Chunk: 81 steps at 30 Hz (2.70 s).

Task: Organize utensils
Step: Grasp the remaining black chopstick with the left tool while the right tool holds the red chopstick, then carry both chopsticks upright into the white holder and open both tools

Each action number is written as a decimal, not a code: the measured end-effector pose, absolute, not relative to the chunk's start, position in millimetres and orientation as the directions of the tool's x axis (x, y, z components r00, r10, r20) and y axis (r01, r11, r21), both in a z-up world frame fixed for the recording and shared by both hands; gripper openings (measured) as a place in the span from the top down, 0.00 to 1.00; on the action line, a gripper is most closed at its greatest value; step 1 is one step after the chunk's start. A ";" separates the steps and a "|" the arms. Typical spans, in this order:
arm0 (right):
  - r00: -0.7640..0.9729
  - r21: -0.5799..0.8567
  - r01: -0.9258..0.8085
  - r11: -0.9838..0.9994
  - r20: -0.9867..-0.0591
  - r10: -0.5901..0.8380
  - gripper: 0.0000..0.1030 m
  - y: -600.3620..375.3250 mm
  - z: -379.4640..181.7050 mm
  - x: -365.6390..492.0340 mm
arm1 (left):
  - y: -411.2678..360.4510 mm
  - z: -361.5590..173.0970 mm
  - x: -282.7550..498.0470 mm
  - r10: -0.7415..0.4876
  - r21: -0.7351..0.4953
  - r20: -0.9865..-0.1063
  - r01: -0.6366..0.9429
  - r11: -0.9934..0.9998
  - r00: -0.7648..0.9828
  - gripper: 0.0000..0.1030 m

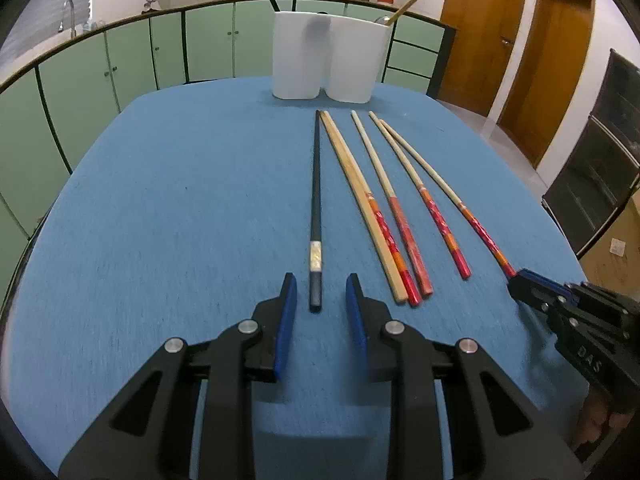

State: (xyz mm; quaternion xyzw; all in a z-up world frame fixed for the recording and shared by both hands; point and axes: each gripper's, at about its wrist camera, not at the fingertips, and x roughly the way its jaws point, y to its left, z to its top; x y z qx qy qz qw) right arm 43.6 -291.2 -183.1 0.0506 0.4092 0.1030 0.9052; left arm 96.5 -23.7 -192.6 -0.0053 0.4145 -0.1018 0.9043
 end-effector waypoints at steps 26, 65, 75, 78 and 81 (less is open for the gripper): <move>0.646 0.198 -0.136 0.971 -0.726 0.238 0.94 -289.5 -184.0 44.1 | -27.6 -193.4 95.4 -0.168 -0.065 -0.746 0.180 0.981 0.644 0.94; 0.866 0.174 -0.286 0.942 -0.374 0.332 0.95 -322.1 42.5 103.6 | -27.4 12.9 141.5 -0.254 -0.061 -0.432 0.253 0.966 0.866 0.95; 0.881 0.173 -0.321 0.931 -0.307 0.361 0.95 -321.6 79.0 117.1 | -24.7 56.9 151.1 -0.257 -0.064 -0.325 0.250 0.966 0.910 0.95; 0.890 0.169 -0.326 0.930 -0.278 0.362 0.95 -320.3 93.7 122.8 | -27.2 74.1 161.7 -0.247 -0.061 -0.280 0.240 0.969 0.928 0.95; 0.896 0.163 -0.325 0.932 -0.262 0.358 0.95 -318.8 104.9 132.9 | -30.4 89.2 173.7 -0.233 -0.051 -0.237 0.227 0.972 0.943 0.95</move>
